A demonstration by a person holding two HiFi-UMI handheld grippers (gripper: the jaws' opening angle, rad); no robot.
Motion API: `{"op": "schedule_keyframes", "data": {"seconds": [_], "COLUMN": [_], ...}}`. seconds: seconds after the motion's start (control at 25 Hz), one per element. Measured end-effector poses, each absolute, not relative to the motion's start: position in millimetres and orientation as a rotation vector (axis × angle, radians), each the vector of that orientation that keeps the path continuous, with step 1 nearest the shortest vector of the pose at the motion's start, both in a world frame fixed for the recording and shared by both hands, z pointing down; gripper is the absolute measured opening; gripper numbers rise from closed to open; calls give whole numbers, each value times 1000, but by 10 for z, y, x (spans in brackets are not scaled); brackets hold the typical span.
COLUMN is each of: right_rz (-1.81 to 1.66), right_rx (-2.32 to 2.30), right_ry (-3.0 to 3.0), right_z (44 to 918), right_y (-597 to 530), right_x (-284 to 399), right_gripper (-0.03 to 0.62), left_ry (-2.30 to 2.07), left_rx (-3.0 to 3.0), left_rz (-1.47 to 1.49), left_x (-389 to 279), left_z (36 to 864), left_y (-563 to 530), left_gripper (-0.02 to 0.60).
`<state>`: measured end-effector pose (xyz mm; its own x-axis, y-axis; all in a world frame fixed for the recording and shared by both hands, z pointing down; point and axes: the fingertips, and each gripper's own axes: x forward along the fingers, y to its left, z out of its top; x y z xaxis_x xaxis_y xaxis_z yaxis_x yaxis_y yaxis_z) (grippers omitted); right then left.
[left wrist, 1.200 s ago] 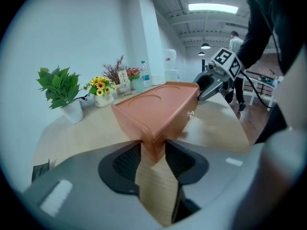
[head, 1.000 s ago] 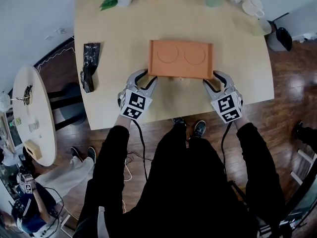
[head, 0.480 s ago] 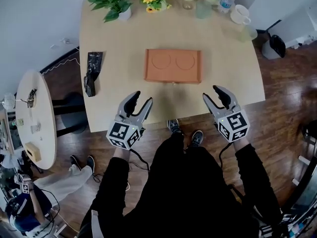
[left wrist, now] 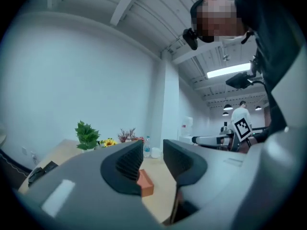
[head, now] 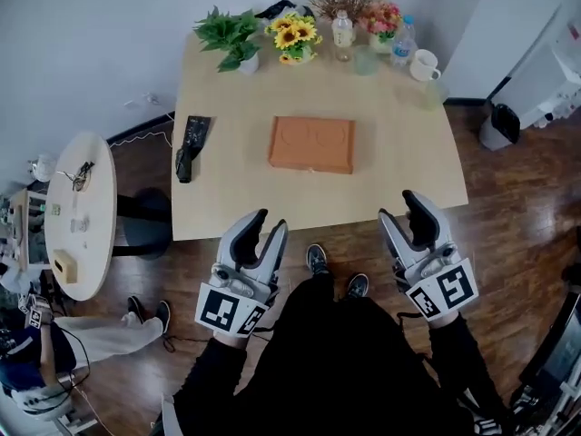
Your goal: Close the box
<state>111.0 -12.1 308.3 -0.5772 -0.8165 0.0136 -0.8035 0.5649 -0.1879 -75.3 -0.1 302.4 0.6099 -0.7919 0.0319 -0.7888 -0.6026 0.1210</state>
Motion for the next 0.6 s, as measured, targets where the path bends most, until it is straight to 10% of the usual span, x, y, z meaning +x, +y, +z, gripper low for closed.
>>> {"op": "schedule_keyframes", "data": {"seconds": [0.6], "right_rz": [27], "right_rx": [-1399], "right_ry": [2678], "right_z": [2407], "right_y": [711], "right_x": [1148], "right_gripper": [199], "left_ry": [-1327], "left_rx": [2724], "left_rz": [-225], "left_x": [-250], "left_z": [2398], "left_y": [838], "left_gripper": [112]}}
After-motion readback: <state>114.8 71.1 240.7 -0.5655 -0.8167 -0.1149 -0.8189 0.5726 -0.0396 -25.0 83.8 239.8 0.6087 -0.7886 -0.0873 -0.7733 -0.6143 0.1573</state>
